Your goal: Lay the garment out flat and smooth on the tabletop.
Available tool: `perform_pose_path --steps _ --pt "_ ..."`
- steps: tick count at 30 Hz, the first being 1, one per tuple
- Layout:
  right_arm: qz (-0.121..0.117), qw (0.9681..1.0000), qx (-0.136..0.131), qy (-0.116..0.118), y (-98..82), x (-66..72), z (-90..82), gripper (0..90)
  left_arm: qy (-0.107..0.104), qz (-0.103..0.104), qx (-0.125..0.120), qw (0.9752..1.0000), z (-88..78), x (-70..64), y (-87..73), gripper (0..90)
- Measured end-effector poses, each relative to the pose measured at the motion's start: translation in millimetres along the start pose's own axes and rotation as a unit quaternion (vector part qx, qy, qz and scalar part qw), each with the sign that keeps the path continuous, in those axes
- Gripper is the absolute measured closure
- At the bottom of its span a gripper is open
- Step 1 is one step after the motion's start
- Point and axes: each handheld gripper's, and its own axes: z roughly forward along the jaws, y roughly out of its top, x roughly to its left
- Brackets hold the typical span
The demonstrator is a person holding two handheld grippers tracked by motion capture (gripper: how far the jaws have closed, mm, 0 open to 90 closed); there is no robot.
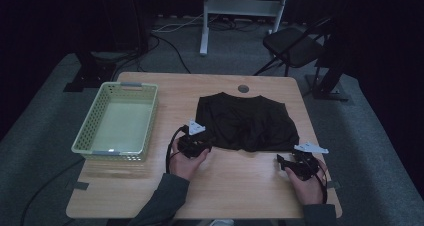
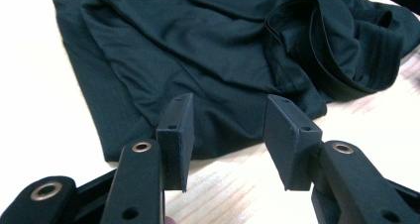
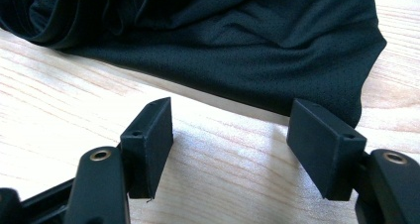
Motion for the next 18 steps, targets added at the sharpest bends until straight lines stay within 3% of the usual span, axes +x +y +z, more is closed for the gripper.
perform_pose_path --steps 8,18 --pt "0.0 1.0 0.0 0.0 0.0 0.1 0.0 33.4 -0.003 -0.001 0.002 1.0 3.6 -1.0 10.5 56.1" --pt "-0.002 1.0 0.001 0.002 0.2 0.3 0.3 31.7 -0.029 0.0 0.006 0.9996 15.0 -10.1 14.0 54.3"
